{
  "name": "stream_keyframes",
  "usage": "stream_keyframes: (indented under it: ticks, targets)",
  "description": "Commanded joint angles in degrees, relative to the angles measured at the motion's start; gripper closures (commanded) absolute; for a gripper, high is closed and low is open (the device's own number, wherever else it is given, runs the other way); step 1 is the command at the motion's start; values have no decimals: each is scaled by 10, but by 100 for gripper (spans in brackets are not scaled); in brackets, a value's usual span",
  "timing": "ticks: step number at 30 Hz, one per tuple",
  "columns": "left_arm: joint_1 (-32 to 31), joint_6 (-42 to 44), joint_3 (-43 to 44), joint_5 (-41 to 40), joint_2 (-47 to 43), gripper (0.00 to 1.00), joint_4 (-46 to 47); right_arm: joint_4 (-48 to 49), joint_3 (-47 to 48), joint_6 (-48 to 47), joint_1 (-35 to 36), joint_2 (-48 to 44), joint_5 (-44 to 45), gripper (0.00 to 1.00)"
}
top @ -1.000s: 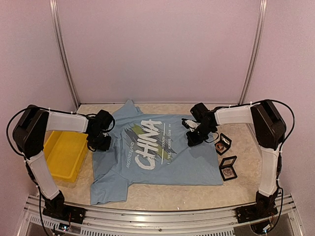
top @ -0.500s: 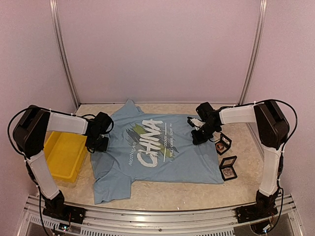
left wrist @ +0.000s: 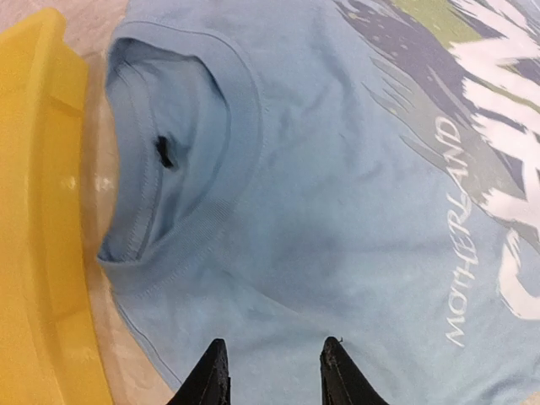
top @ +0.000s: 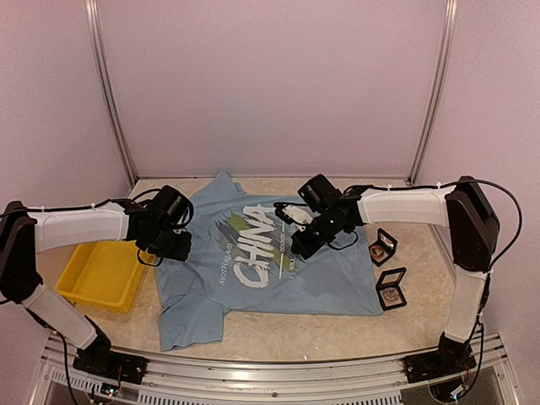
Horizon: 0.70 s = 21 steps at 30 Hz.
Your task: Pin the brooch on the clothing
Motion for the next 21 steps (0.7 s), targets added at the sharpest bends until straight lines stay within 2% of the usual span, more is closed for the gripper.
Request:
stream_keyframes:
  ticks: [1, 8, 13, 18, 21]
  targets:
    - [-102, -111, -49, 32, -68, 66, -10, 7, -28, 10, 67, -11, -46, 100]
    - [-266, -204, -65, 45, -54, 65, -92, 33, -130, 110, 106, -16, -40, 100]
    - [-365, -225, -59, 61, -15, 50, -134, 62, -205, 172, 114, -49, -13, 100]
    - [-421, -206, -59, 91, 32, 38, -131, 60, -226, 189, 121, -80, 27, 100]
    - [-432, -195, -61, 100, 62, 37, -119, 61, -227, 189, 124, -99, 33, 100]
